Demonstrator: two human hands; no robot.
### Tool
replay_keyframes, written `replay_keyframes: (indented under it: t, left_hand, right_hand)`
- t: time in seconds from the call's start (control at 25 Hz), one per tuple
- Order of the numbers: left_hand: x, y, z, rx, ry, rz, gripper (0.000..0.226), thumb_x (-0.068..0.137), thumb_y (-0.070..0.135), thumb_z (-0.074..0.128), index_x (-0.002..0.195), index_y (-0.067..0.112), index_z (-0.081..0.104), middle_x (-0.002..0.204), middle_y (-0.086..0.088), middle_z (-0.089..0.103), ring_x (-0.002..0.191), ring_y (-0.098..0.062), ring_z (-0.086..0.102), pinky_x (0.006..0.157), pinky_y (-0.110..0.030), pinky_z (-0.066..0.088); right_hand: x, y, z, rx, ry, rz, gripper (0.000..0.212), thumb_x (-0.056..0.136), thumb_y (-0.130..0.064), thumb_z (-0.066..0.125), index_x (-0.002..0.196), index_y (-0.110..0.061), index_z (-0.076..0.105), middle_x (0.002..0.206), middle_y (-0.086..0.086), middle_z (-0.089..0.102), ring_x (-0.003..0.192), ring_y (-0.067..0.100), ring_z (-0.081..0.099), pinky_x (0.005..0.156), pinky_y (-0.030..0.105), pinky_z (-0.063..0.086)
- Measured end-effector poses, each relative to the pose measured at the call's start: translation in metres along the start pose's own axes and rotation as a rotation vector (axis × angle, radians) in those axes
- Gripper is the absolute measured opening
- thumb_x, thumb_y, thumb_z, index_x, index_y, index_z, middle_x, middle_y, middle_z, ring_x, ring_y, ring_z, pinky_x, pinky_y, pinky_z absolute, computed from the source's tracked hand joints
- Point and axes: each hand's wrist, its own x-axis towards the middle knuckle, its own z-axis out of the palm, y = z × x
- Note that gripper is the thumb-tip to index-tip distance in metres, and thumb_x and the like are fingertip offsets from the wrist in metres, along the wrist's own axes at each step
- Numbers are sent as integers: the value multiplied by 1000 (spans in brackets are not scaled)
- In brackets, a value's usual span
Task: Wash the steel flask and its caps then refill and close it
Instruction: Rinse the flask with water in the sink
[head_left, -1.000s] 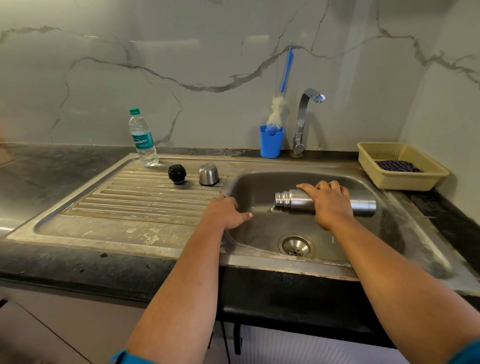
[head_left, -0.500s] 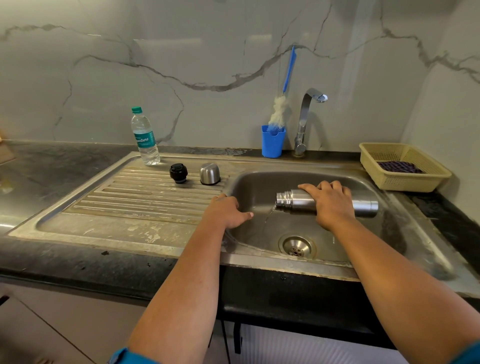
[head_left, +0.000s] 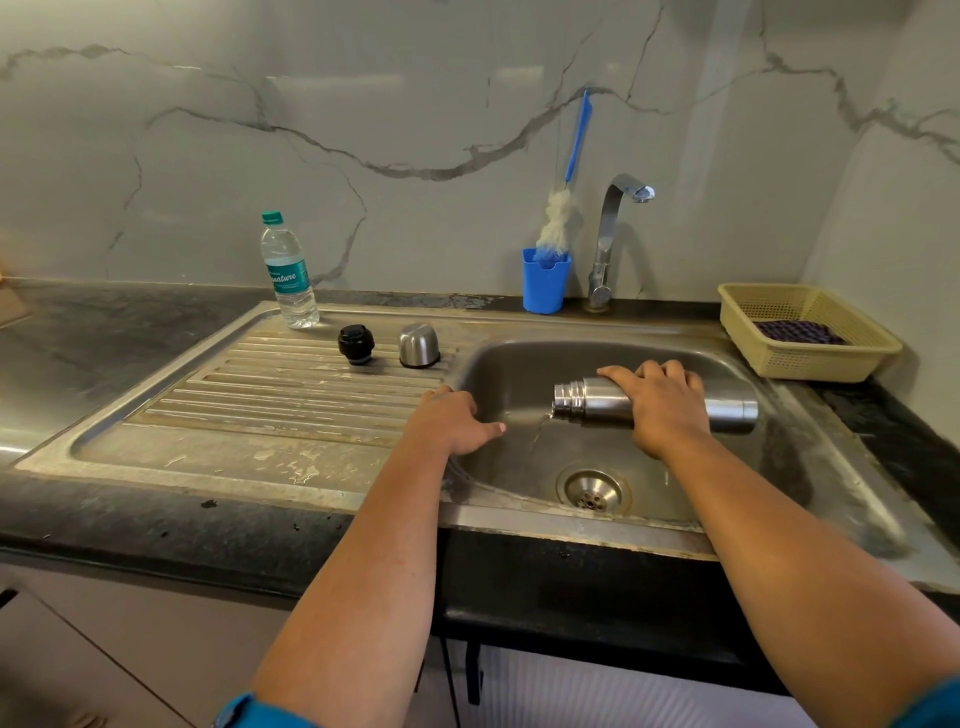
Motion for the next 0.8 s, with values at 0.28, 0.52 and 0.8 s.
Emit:
replay_keyframes:
  t: [0.28,0.52,0.8]
  left_hand:
    - [0,0,0,-8,7,-4,57,89,56,61,131,17,58,143,-10,47,135,-28,40,112,-45,37]
    - [-2,1,0,-5,11,2,56,90,55,62,131,17,58,141,-9,47,134,-28,41,111,-44,37]
    - [-2,1,0,2,11,5,54,90,55,62,128,17,59,138,-9,48,131,-28,43,110,-45,39]
  right_hand:
    - [0,1,0,14,-10,11,85,78,-14,70,144,-44,26,121,2,49,114,24,39,102,40,32]
    - [1,0,1,10,-17,8,86,78,-13,70,144,-44,26,121,2,48,115,24,39,103,40,32]
    - [1,1,2,13,-2,0,83,79,-13,69,144,-43,28,120,1,49,114,24,39,104,41,32]
